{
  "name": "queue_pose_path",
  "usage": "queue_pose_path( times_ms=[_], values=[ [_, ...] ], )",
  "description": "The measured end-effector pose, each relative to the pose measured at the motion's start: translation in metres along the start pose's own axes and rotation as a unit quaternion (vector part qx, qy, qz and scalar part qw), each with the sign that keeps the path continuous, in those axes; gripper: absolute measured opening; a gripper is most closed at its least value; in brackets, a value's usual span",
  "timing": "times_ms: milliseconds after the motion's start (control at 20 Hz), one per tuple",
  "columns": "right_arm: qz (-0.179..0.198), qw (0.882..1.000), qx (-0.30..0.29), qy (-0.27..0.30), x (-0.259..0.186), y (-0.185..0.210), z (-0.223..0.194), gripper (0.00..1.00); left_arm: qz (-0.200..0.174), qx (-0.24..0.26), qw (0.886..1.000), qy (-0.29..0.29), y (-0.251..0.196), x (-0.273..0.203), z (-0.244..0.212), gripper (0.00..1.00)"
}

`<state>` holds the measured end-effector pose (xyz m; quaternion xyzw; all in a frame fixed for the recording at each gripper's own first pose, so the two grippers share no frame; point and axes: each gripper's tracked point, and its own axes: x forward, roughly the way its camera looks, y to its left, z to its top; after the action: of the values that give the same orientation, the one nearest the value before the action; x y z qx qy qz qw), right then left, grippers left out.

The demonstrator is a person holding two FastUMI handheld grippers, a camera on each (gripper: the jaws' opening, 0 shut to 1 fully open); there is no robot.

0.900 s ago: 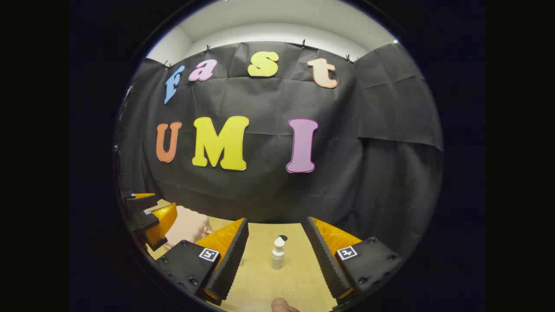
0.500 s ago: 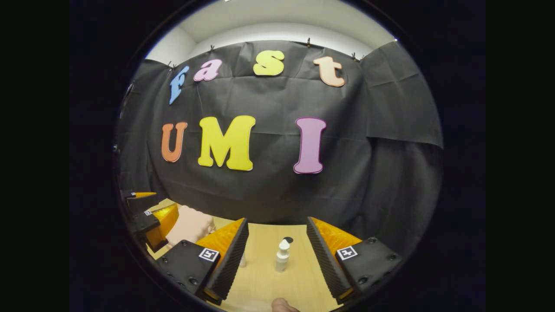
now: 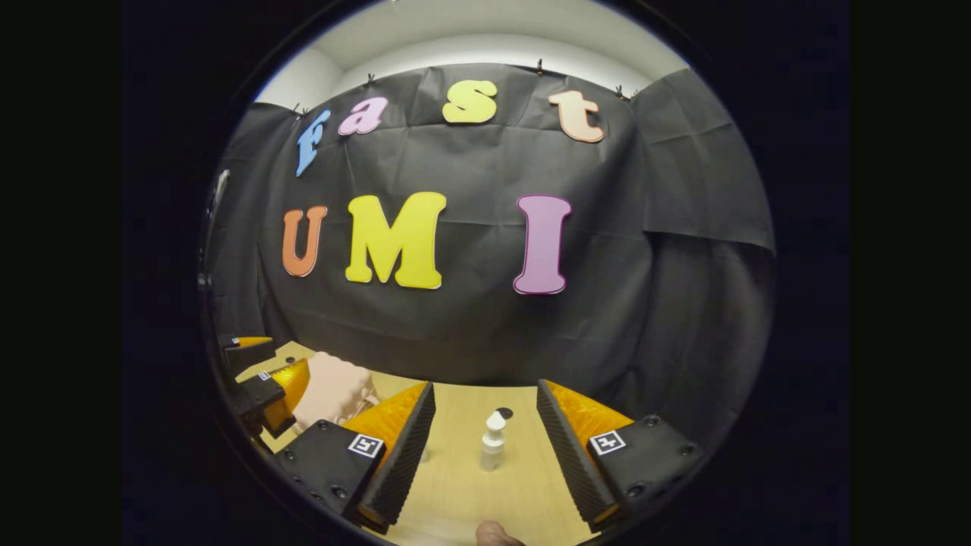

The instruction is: First open the suitcase, pack the skin care products into it, and then close the suitcase.

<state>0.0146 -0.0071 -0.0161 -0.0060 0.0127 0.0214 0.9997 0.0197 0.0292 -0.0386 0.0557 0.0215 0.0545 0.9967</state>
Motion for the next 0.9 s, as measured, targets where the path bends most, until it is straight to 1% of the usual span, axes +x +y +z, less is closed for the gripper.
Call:
queue_pose_path(
  times_ms=[100,150,250,400,450,550,600,700,800,850,900],
  values=[
    [-0.008,1.000,-0.007,0.000,-0.001,-0.009,-0.005,0.80,0.010,0.033,0.999,0.015,0.007,0.018,-0.023,1.00],
    [-0.012,1.000,-0.008,0.002,-0.001,-0.013,-0.007,0.80,0.010,0.052,0.998,0.020,0.008,0.026,-0.035,1.00],
    [-0.023,1.000,-0.012,0.004,-0.002,-0.025,-0.012,0.80,0.012,0.097,0.995,0.031,0.008,0.040,-0.056,1.00],
    [-0.038,0.999,-0.012,0.013,-0.001,-0.044,-0.024,0.80,0.008,0.162,0.986,0.047,0.000,0.055,-0.086,1.00],
    [-0.042,0.999,-0.009,0.017,0.000,-0.051,-0.028,0.80,0.004,0.184,0.982,0.042,-0.004,0.060,-0.090,0.98],
    [-0.054,0.998,-0.001,0.026,0.001,-0.064,-0.039,0.80,-0.013,0.227,0.973,0.041,-0.017,0.073,-0.104,0.98],
    [-0.059,0.998,0.004,0.032,0.002,-0.070,-0.047,0.80,-0.016,0.256,0.966,0.046,-0.021,0.076,-0.116,0.98],
    [-0.068,0.997,0.015,0.047,0.004,-0.081,-0.064,0.80,-0.022,0.325,0.944,0.056,-0.030,0.087,-0.135,0.98],
    [-0.073,0.995,0.019,0.063,0.007,-0.089,-0.083,0.80,-0.033,0.397,0.915,0.067,-0.039,0.093,-0.156,0.97],
    [-0.073,0.995,0.020,0.069,0.008,-0.092,-0.089,0.80,-0.039,0.425,0.902,0.071,-0.043,0.098,-0.165,0.97],
    [-0.074,0.994,0.021,0.075,0.009,-0.095,-0.095,0.80,-0.037,0.449,0.890,0.075,-0.041,0.104,-0.171,0.97]
  ],
)
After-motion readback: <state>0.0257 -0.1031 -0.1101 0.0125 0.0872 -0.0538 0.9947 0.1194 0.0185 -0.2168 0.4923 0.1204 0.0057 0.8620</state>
